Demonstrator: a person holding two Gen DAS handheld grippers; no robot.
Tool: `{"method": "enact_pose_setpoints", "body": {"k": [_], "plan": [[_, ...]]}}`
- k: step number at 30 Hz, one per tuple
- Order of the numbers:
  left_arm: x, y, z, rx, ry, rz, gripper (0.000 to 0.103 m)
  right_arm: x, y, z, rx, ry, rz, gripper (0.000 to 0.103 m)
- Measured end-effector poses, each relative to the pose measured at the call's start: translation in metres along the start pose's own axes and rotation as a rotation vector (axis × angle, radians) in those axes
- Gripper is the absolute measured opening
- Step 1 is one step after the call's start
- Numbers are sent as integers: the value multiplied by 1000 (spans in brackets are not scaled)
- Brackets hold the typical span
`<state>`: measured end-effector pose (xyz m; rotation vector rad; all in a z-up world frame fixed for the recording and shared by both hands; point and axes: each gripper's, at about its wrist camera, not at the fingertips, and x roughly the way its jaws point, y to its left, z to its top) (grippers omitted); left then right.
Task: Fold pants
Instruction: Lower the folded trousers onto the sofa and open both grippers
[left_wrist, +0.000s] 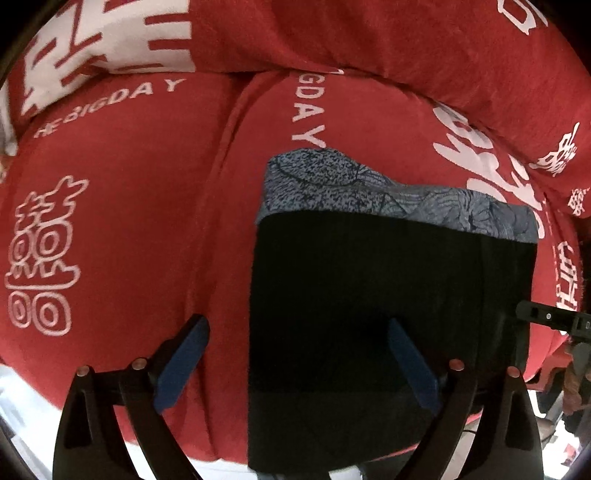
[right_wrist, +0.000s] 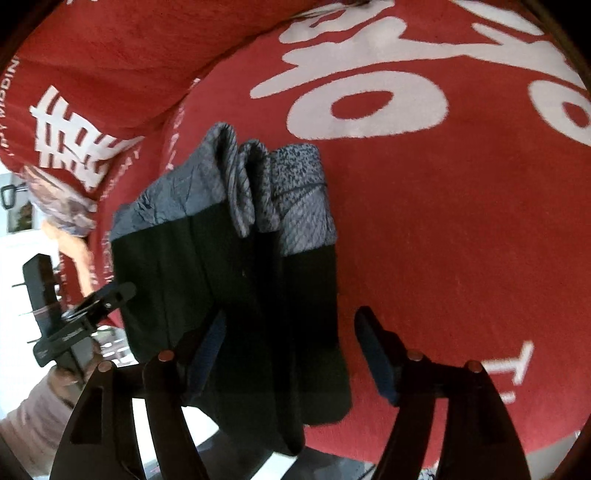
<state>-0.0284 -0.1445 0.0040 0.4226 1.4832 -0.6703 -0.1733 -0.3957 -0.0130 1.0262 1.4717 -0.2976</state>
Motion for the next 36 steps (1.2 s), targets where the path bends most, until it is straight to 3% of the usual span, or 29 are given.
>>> {"method": "enact_pose_setpoints", "body": {"k": [6,12,17,27,36], "plan": [[-26,-8,-18,10,25,51,98,-15,11,-24,49,-11,-94,80],[-55,-25,-29,83,18,96,98,-30,34,-51,86,-59,-195,85],[-68,-29,-32,104,31,97,98,-41,57,-67,78,-88,-231,102],[-88,-39,-37,137,36,135,102,-65,85,-74,73,-136,-277,102],[-102,-43,-27,129,28,141,102,-90,107,-70,22,-241,-395,103]]}}
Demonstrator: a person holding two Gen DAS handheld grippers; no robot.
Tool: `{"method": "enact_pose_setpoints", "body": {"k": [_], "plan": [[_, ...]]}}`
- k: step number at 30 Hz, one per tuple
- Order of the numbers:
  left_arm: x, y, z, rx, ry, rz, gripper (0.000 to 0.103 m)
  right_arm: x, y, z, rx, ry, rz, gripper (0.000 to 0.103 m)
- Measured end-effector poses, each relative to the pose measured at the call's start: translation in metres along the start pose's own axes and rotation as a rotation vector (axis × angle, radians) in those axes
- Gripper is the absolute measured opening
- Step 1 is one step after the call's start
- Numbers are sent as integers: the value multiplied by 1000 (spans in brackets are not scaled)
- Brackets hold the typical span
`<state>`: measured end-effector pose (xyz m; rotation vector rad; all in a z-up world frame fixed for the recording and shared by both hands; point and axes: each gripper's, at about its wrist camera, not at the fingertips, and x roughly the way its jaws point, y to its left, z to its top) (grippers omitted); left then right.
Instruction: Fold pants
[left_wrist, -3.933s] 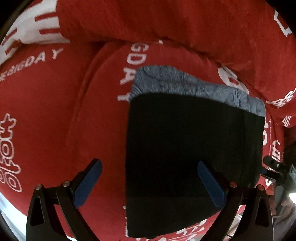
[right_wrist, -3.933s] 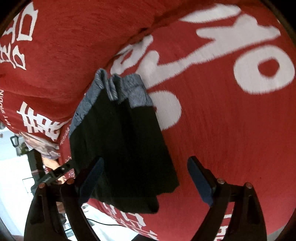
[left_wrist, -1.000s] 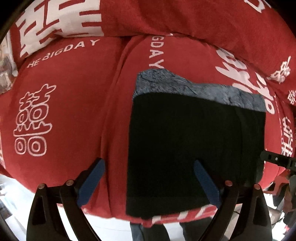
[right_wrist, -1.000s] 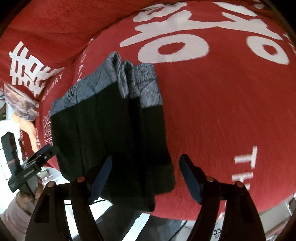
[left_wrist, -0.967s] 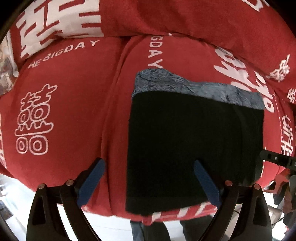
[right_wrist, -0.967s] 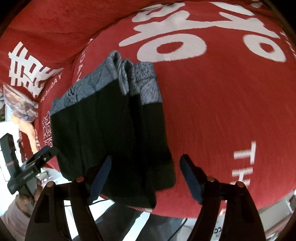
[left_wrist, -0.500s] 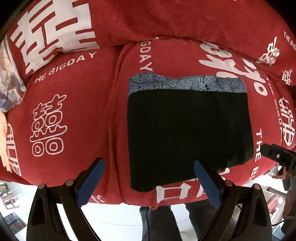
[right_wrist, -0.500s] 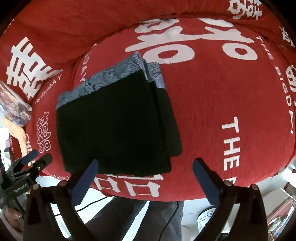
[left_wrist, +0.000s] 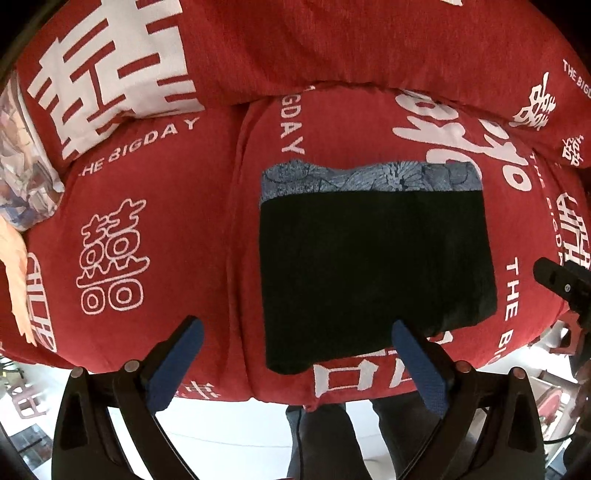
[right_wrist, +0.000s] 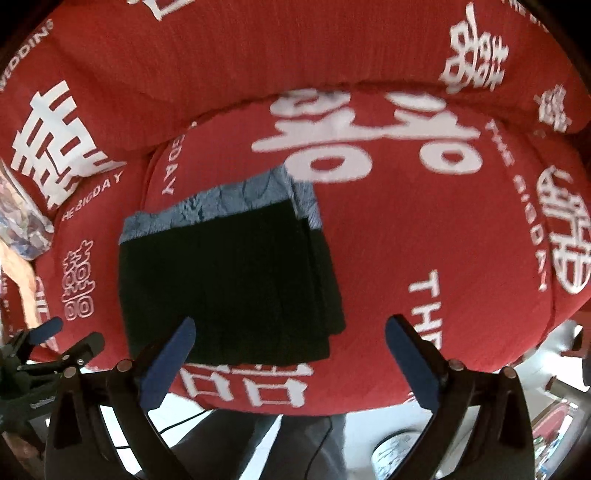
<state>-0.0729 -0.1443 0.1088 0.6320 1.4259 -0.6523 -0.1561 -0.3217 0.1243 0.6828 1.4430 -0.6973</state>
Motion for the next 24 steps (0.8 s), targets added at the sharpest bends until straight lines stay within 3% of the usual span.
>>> {"method": "enact_pose_setpoints", "body": {"k": [4,9,24], "plan": [[-9,1,4,-4,-24,13,102,-8,9,2,-54,-25,-71,103],[-20,0,7,4,-51,33,102,-9,16,2,-85,38,-78,103],[-28,-1,7,-21,-39,64,102,-14,27,-1,-88,101,-42,103]]}}
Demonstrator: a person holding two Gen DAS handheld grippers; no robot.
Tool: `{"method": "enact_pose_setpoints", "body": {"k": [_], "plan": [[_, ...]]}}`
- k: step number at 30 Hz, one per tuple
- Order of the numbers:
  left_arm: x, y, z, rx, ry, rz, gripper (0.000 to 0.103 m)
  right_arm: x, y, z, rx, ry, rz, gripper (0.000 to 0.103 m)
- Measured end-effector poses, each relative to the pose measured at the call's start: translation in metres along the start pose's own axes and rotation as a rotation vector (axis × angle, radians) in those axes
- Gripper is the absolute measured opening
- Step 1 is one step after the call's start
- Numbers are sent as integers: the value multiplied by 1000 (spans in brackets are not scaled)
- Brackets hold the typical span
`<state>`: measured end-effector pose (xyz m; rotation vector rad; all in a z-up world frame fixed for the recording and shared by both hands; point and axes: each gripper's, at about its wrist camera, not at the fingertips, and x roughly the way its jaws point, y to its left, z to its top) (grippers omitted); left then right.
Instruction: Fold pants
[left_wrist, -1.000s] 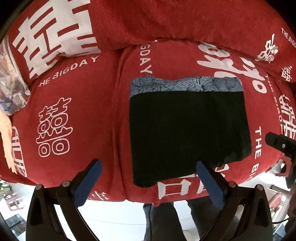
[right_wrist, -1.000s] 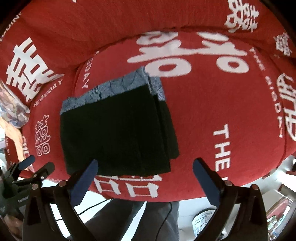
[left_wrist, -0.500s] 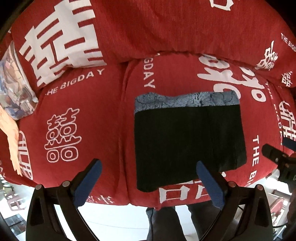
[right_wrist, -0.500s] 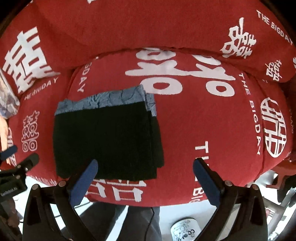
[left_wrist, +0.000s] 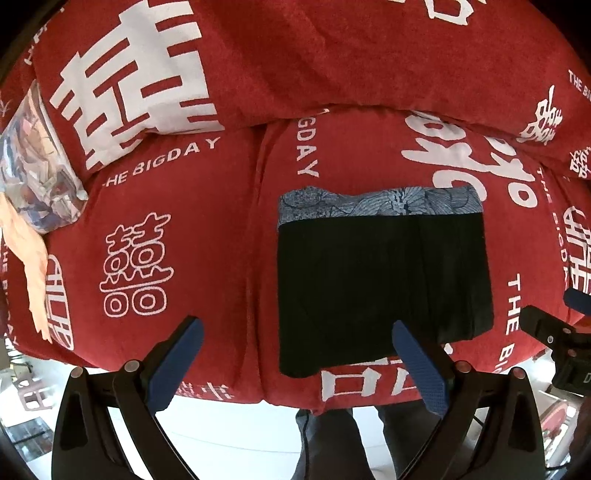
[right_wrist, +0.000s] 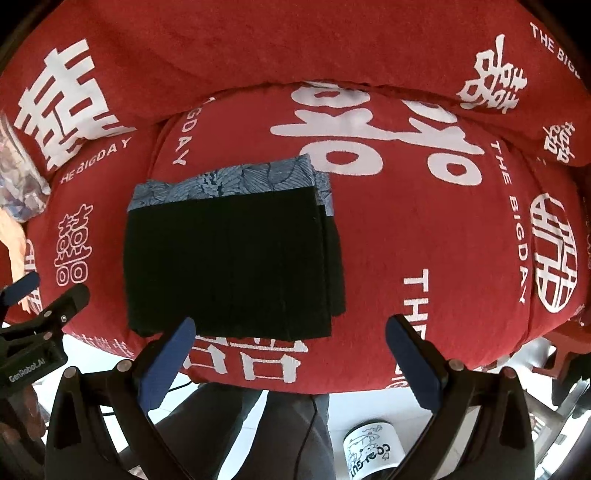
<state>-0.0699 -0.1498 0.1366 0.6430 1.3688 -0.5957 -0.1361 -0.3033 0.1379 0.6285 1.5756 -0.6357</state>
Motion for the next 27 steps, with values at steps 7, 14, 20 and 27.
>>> {"method": "enact_pose_setpoints", "body": {"k": [7,14,20,27], "plan": [[-1,-2,-2,1,4,-1,102,1,2,0,-7,12,-5,103],[-2,-2,-2,1,4,4,102,1,7,1,-27,10,-10,102],[-2,-3,-4,4,6,15,102,2,8,0,-24,19,-13,103],[-2,-3,-6,17,1,29,102,2,9,0,-29,17,-15,103]]}}
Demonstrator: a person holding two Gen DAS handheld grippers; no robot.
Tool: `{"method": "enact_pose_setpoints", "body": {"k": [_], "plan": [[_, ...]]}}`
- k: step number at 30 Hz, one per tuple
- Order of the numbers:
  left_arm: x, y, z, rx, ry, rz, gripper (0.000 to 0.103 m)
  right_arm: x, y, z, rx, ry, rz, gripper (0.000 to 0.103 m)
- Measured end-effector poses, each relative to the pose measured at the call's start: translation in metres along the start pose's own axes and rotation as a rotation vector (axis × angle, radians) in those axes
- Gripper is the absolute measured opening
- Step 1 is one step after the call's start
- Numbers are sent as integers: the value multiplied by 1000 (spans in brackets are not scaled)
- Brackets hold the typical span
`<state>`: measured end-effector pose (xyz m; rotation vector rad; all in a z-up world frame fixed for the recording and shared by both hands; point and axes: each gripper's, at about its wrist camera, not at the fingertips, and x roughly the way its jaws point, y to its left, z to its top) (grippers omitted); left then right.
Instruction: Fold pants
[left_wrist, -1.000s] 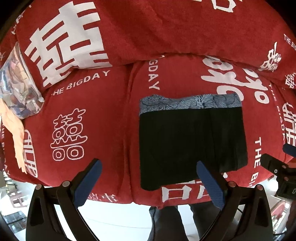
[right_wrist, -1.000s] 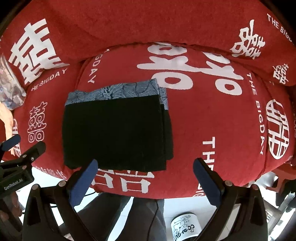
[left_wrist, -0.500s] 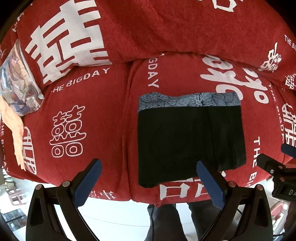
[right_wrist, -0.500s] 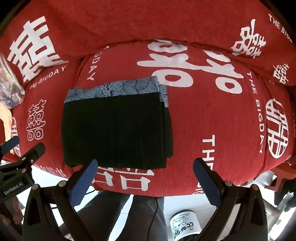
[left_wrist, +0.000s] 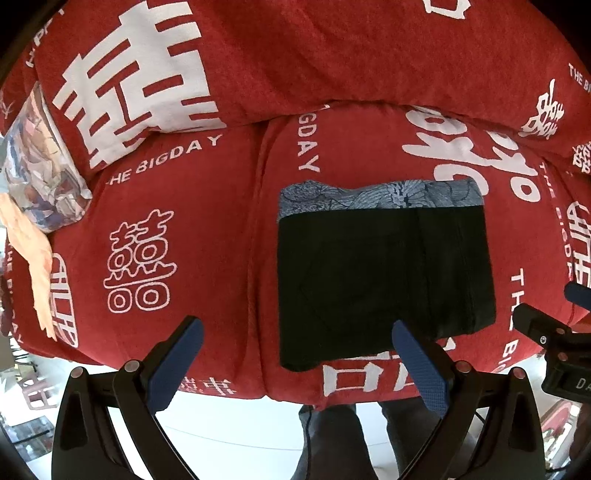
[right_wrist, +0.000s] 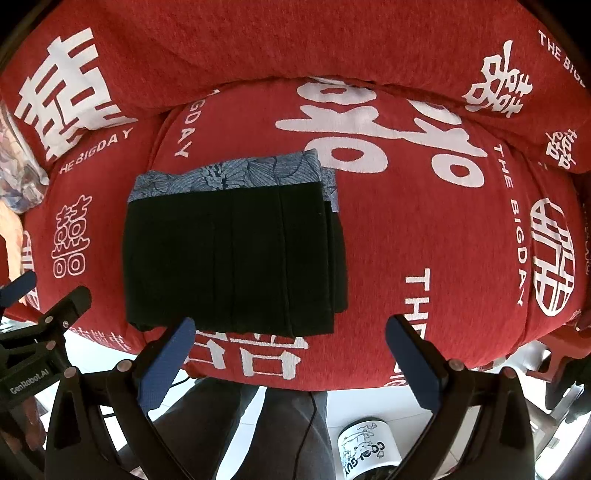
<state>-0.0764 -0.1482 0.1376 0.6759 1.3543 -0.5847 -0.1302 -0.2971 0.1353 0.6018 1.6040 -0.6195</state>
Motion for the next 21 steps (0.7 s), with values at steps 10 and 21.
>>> {"method": "enact_pose_setpoints", "body": {"k": [10,21], "plan": [[0,-2,0,8,-3,14,102,0,6,1,-17,1,-16,103],[-2,-4,1,48,-33,26,102,3,11,1,-30,12,-18,102]]}}
